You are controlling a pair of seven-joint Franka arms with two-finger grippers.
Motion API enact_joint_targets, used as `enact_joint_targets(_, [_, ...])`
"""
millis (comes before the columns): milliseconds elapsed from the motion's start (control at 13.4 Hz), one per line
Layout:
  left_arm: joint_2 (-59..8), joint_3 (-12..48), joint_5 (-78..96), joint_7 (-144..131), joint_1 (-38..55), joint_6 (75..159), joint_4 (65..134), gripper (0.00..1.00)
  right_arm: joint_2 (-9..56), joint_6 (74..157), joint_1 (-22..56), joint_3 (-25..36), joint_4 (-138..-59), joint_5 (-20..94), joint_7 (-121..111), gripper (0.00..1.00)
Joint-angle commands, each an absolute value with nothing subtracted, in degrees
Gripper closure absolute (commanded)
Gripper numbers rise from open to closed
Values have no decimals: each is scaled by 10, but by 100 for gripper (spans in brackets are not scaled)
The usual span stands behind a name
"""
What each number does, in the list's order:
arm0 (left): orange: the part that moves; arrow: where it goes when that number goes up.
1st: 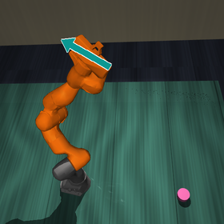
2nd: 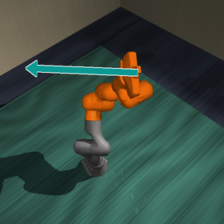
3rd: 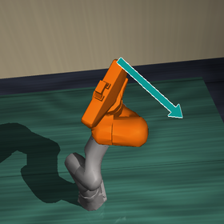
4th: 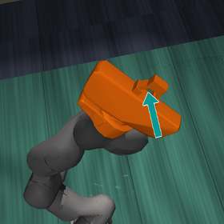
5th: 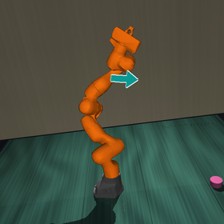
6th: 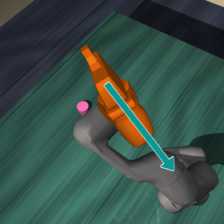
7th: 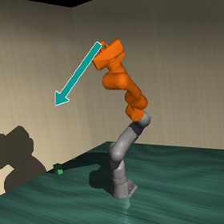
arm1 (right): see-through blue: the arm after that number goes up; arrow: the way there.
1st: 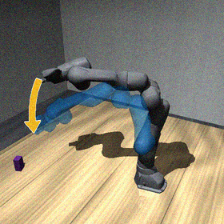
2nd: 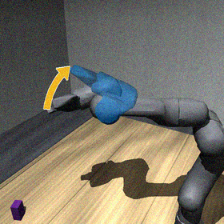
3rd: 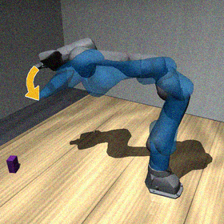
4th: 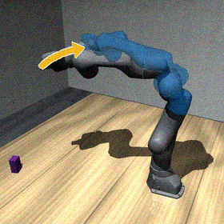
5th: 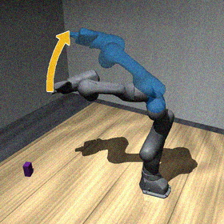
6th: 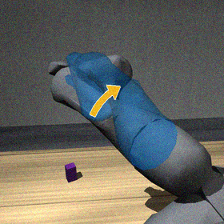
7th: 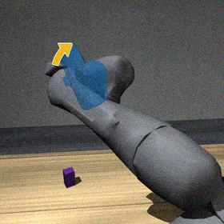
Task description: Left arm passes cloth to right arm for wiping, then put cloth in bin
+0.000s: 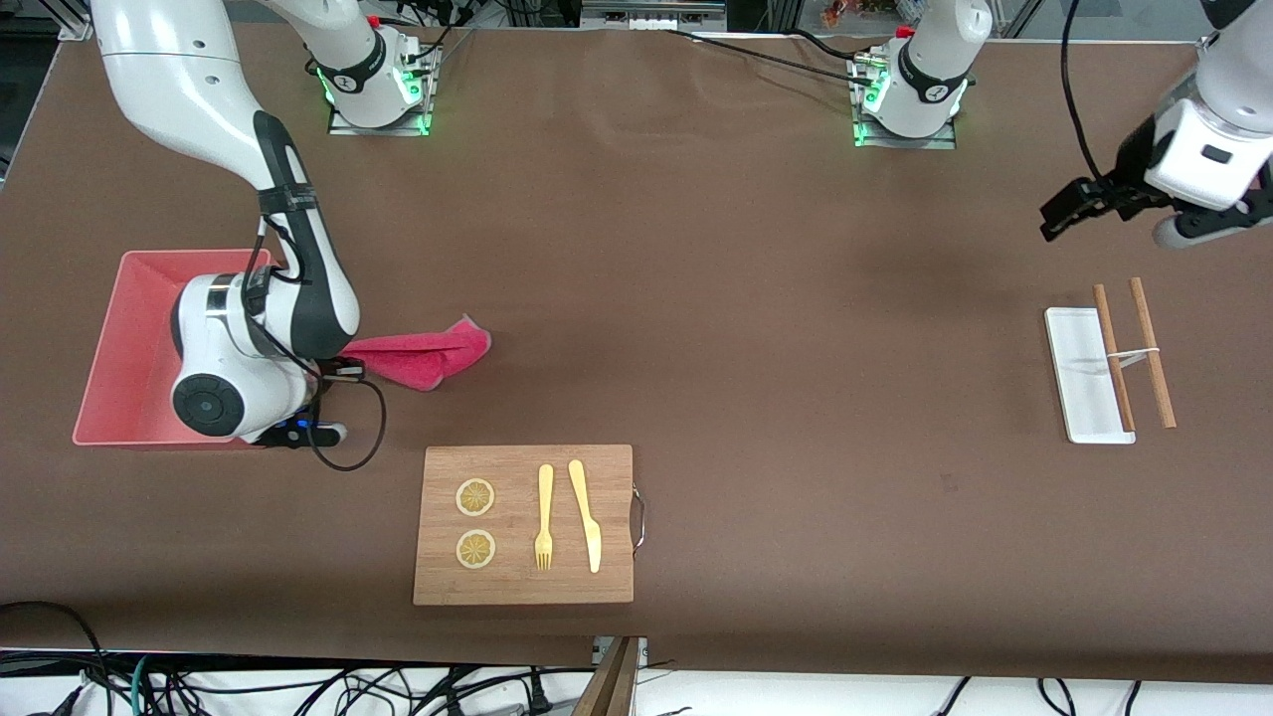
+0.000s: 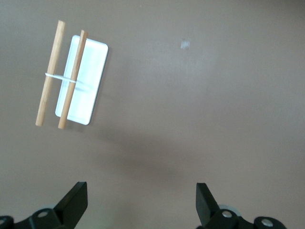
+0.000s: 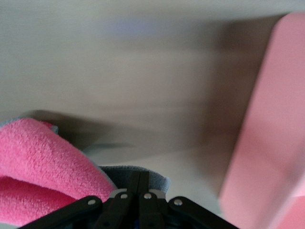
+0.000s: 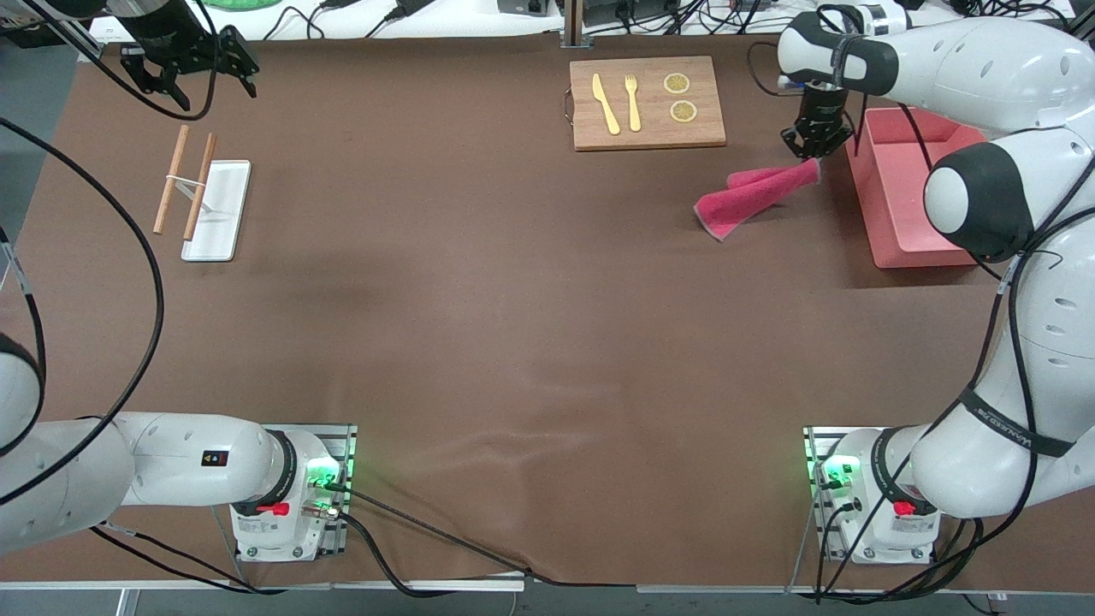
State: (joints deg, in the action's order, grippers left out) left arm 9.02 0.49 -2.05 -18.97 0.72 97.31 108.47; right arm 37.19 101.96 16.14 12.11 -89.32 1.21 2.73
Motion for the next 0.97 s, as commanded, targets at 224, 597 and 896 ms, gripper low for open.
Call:
enact_joint_targets(224, [-23, 10, -33, -172, -2, 875, 929, 0, 353, 1073, 161, 91, -910, -1, 64, 100])
enact_joint_targets(597, [-15, 3, -33, -138, -25, 860, 904, 0, 368, 1139, 170, -2, -909, 1, 273, 100])
enact_joint_targets(896, [-8, 11, -21, -120, -27, 861, 910, 0, 382, 1197, 177, -80, -908, 2, 424, 100])
